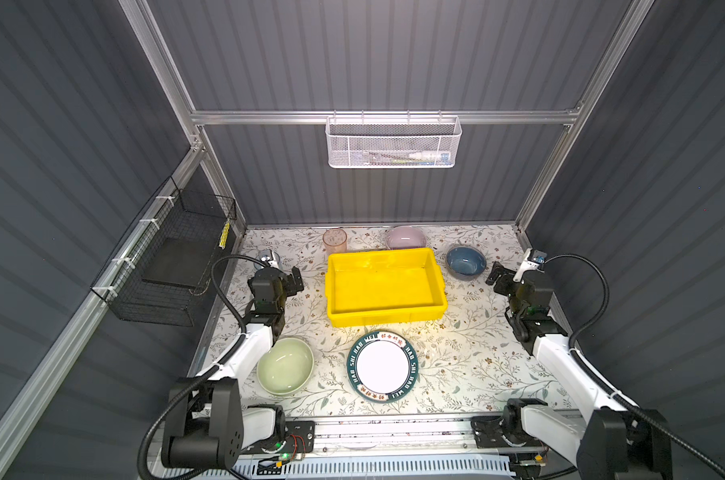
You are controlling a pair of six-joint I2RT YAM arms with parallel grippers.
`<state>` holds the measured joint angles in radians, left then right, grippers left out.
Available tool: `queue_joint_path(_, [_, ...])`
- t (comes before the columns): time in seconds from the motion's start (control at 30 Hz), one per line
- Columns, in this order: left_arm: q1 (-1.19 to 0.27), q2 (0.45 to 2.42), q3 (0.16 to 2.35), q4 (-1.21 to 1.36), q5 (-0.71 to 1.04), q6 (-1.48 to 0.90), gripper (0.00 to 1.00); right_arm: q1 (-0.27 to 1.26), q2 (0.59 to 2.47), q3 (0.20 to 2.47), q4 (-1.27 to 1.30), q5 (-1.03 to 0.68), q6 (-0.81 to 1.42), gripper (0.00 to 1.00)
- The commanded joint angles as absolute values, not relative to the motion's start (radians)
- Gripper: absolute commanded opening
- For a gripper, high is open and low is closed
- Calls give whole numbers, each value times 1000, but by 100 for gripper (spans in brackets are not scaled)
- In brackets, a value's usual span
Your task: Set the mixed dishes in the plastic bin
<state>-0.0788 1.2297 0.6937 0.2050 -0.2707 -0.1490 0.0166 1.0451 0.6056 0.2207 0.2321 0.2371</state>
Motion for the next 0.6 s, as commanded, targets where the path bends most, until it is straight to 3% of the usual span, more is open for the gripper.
queue_joint_path(0.0, [-81, 1199, 818, -151, -227, -235, 100, 57, 996, 667, -21, 204, 294, 99])
queue_joint_path(0.13, [-100, 1188, 949, -410, -40, -277, 98, 112, 959, 747, -211, 185, 318, 99])
queue_joint_path(0.33, [-187, 1146, 1090, -728, 112, -283, 97, 158, 941, 822, -457, -65, 332, 98])
queue_joint_path(0.57, [-290, 1077, 1078, -872, 280, -373, 83, 260, 884, 825, -596, -277, 371, 92])
